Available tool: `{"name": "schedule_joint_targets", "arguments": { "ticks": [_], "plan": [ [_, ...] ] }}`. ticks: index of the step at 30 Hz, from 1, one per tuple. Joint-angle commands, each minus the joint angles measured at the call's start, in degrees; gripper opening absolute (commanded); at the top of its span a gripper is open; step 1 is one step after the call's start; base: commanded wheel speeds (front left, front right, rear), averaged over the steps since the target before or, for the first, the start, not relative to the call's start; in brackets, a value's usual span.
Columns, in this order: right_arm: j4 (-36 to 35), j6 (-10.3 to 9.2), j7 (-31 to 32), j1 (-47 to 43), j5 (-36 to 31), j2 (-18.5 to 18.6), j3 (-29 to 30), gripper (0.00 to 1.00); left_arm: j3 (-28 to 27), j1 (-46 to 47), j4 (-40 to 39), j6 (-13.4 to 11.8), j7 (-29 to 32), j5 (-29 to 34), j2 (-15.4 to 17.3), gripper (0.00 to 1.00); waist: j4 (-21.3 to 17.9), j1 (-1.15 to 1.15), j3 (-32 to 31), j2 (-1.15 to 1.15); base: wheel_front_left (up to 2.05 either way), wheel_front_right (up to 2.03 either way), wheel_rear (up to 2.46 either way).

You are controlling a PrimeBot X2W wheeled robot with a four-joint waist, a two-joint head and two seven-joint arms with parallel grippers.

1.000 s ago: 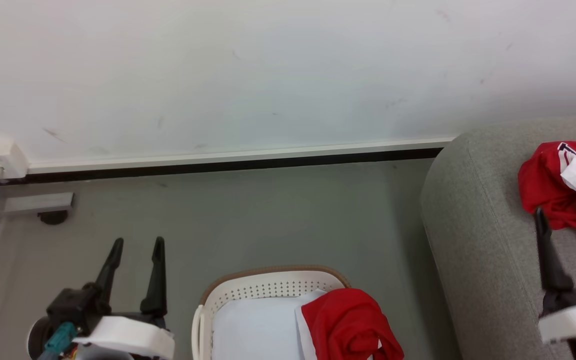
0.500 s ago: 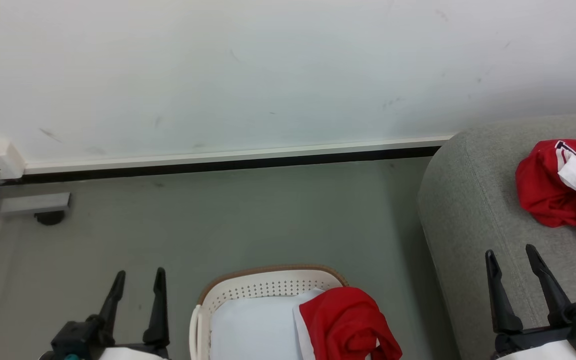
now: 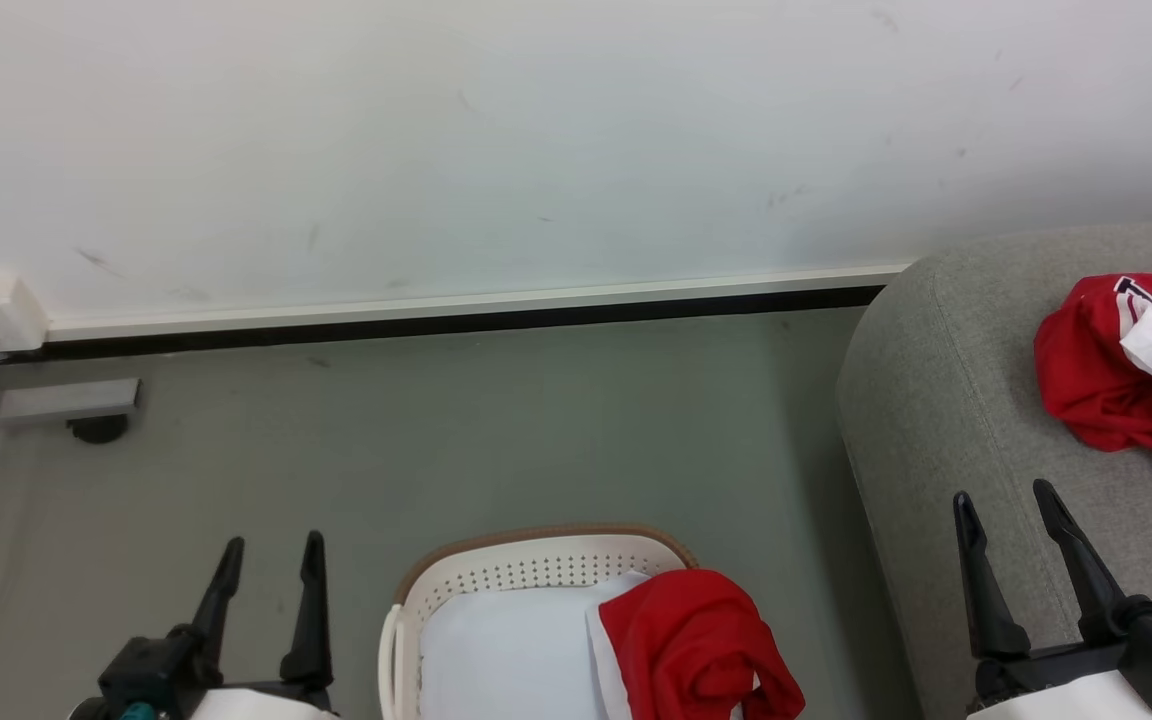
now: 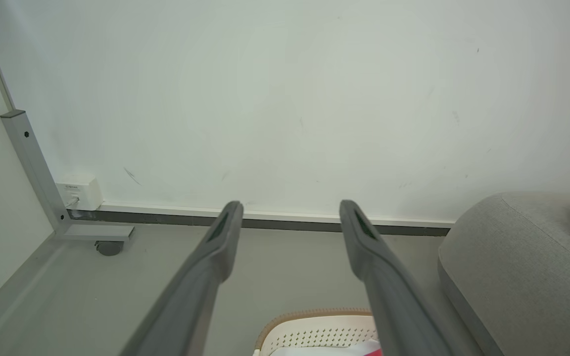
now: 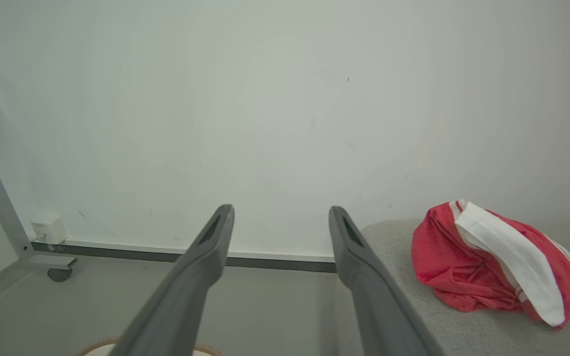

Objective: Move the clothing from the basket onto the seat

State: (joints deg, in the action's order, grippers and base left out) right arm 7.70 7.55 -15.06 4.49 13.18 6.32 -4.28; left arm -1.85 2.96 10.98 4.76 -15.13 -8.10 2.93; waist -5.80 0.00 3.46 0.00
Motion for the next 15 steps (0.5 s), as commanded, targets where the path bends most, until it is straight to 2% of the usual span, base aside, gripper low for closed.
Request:
{"name": "schedule_joint_targets", "arguments": {
  "ticks": [1,15],
  "plan": [
    [0.41,-0.13,-0.15,0.58,0.13,0.3,-0.11,1.0,-0.31,0.42,0.24,0.18,-0.03,0.35,0.09,1.0,-0.01,0.0,0.04,0.0,0.0,0.0,0.0],
    [1.26,-0.13,-0.16,1.36,-0.15,1.18,-1.1,1.0,0.35,1.11,1.08,-0.15,-0.03,-0.71,0.03,1.0,-0.46,0.0,0.42,0.0,0.0,0.0,0.0]
  ]
}}
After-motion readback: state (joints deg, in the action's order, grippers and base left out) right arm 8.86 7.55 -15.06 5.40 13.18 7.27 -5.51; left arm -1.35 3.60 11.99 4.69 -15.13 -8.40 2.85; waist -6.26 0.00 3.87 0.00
